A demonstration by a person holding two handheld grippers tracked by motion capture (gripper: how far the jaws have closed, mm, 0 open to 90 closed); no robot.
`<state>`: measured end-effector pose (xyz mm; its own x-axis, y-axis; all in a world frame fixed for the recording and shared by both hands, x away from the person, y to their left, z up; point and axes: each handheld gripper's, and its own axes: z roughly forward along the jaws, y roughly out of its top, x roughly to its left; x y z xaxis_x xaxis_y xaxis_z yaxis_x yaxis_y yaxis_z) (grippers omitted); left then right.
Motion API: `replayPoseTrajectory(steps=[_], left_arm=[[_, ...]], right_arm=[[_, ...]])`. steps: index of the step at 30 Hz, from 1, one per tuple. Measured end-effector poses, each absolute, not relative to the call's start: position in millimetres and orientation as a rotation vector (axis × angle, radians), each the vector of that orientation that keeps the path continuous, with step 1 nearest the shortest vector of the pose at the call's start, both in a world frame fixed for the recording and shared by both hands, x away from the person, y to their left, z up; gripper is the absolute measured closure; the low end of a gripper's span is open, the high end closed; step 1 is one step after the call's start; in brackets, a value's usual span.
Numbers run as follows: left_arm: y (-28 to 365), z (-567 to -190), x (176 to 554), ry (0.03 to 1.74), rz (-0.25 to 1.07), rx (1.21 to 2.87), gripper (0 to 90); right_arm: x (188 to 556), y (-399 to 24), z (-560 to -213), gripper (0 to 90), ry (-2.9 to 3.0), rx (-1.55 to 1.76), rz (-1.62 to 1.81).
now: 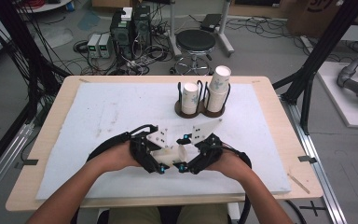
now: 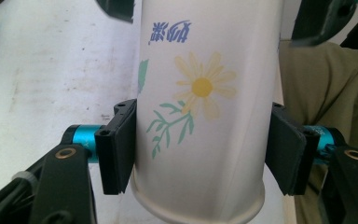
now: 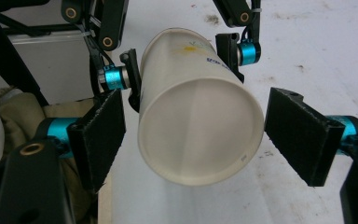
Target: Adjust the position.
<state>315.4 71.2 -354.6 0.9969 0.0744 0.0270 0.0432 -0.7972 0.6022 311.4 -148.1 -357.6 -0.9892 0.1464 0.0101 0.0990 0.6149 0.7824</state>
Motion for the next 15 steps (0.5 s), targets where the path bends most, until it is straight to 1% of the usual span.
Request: replayPoseTrajectory(steps=[7, 9, 11, 15], left_arm=[[70, -356, 316, 0.066, 0.048, 2.507, 33.4], [70, -356, 315, 0.064, 0.041, 2.509, 33.4], [69, -356, 315, 0.062, 0.038, 2.509, 33.4], [69, -357, 315, 0.058, 0.035, 2.510, 33.4]], right_arm=[[314, -139, -359, 21.6, 2.802, 0.171, 1.291], [314, -137, -360, 24.9, 2.810, 0.156, 1.279], [314, -136, -360, 25.3, 2.825, 0.149, 1.272], [313, -134, -362, 28.9, 2.841, 0.120, 1.257]])
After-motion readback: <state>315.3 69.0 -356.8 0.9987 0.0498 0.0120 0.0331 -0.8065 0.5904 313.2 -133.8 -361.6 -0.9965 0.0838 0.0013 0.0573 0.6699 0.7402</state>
